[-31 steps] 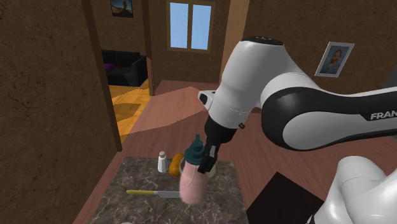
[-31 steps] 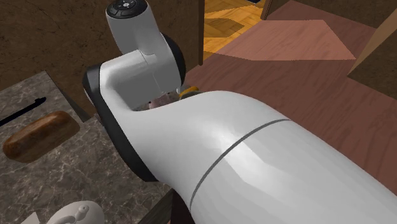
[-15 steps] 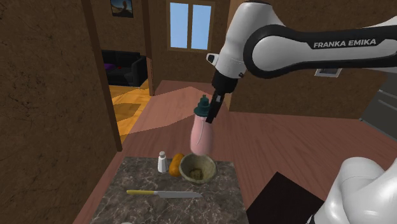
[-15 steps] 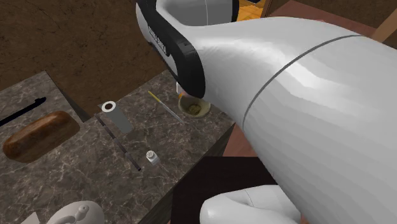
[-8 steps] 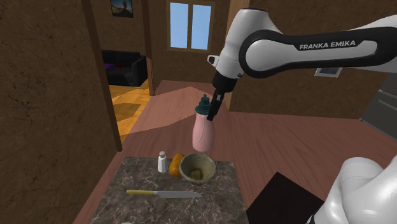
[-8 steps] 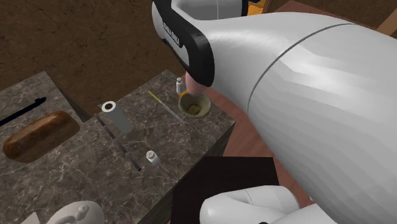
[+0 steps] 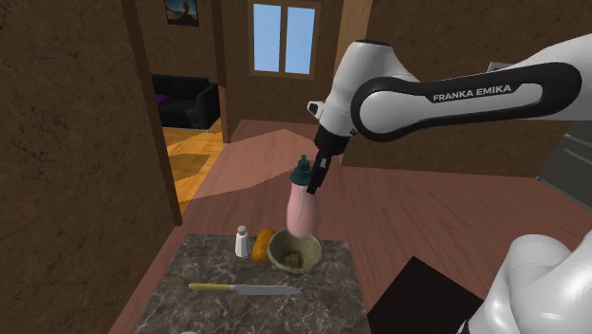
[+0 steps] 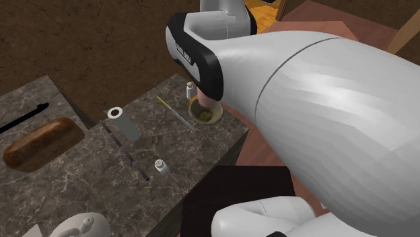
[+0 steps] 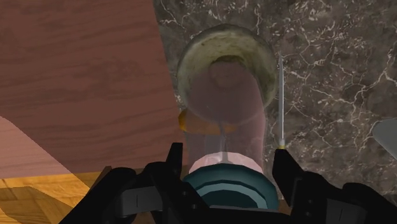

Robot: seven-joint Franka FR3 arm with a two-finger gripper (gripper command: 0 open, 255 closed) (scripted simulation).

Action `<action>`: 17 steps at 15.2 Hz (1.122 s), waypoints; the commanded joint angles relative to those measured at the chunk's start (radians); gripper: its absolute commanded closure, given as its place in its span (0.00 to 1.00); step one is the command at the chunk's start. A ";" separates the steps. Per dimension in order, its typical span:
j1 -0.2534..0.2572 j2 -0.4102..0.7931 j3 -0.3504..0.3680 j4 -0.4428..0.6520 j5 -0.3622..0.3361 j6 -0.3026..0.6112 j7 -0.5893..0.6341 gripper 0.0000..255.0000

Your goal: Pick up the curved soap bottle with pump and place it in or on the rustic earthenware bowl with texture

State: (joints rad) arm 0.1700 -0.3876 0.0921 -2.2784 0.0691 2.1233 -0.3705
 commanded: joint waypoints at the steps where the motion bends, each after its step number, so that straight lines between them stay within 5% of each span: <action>1: 0.000 0.003 0.000 -0.025 0.001 0.029 -0.002 1.00; 11: 0.002 0.041 0.005 -0.135 0.005 0.176 -0.006 1.00; 17: 0.002 0.041 0.005 -0.135 0.005 0.176 -0.006 1.00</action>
State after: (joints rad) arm 0.1719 -0.3469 0.0966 -2.4132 0.0739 2.2990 -0.3766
